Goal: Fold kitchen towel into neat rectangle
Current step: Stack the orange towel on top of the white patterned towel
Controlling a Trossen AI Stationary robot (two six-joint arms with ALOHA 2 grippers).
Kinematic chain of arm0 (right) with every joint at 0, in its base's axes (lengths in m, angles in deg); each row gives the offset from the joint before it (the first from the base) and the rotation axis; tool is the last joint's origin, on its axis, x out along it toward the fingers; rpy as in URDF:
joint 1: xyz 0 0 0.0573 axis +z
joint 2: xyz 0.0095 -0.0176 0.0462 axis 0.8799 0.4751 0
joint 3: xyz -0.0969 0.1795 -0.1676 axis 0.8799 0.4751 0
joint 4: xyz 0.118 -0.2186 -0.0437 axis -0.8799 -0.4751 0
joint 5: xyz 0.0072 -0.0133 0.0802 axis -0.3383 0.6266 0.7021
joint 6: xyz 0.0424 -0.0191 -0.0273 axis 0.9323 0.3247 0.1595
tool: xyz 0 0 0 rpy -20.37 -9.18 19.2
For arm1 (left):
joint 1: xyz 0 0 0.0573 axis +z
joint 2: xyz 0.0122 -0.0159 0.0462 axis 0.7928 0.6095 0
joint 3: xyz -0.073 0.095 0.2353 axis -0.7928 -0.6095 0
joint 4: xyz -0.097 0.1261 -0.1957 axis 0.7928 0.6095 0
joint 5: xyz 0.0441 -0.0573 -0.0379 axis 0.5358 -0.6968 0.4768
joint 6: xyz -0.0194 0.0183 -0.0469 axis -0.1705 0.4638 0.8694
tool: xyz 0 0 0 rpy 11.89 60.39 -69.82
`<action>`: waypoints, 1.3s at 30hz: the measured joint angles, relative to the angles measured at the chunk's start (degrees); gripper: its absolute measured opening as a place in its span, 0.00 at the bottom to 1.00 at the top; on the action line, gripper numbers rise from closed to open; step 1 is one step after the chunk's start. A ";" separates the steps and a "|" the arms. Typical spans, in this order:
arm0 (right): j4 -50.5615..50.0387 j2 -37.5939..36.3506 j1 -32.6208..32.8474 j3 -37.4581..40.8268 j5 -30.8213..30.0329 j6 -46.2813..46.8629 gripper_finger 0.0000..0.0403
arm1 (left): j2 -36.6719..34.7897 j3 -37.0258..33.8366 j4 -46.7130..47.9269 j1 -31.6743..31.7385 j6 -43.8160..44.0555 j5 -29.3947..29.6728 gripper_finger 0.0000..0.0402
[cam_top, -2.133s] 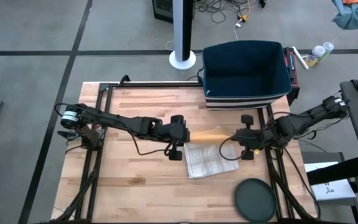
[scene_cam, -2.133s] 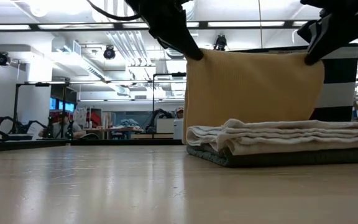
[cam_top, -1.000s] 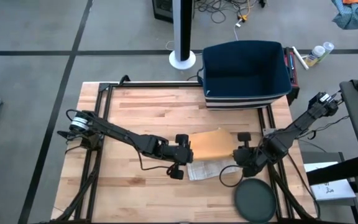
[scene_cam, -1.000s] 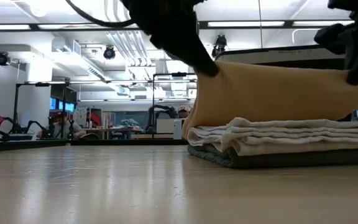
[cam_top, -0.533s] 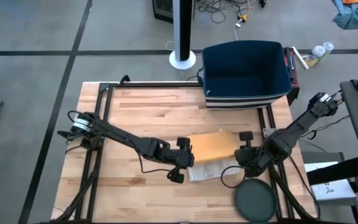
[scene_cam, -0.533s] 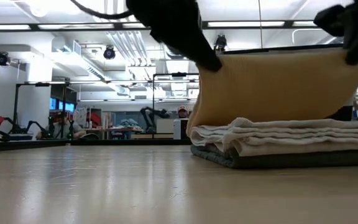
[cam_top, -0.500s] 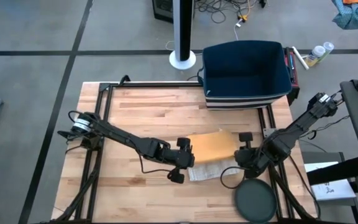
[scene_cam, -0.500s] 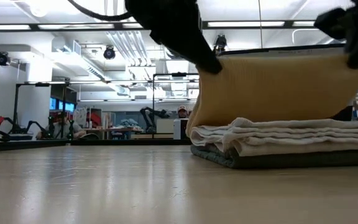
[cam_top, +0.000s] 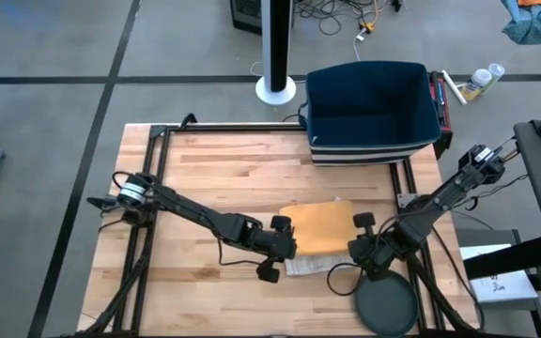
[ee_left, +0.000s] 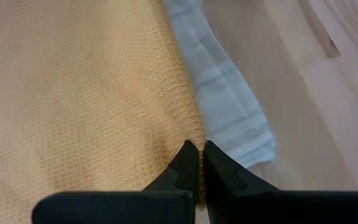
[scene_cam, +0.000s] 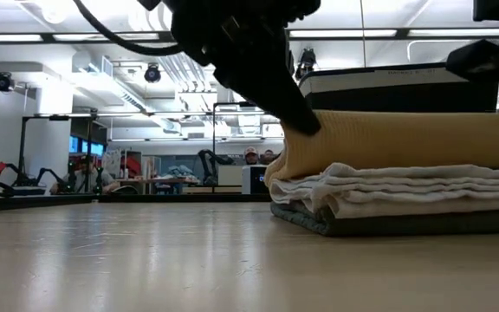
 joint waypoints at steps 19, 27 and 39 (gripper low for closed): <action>-15.39 -10.86 -0.79 -11.60 -27.42 0.48 0.02 | -11.11 0.02 0.45 5.86 -7.88 3.34 0.00; -17.09 -10.88 -1.05 -11.32 -29.31 1.54 0.02 | -14.49 0.02 2.65 6.15 -8.67 4.31 0.00; -17.78 -10.88 -4.90 -10.19 -41.26 -0.61 0.02 | -15.28 0.00 3.60 8.36 -11.52 6.31 0.00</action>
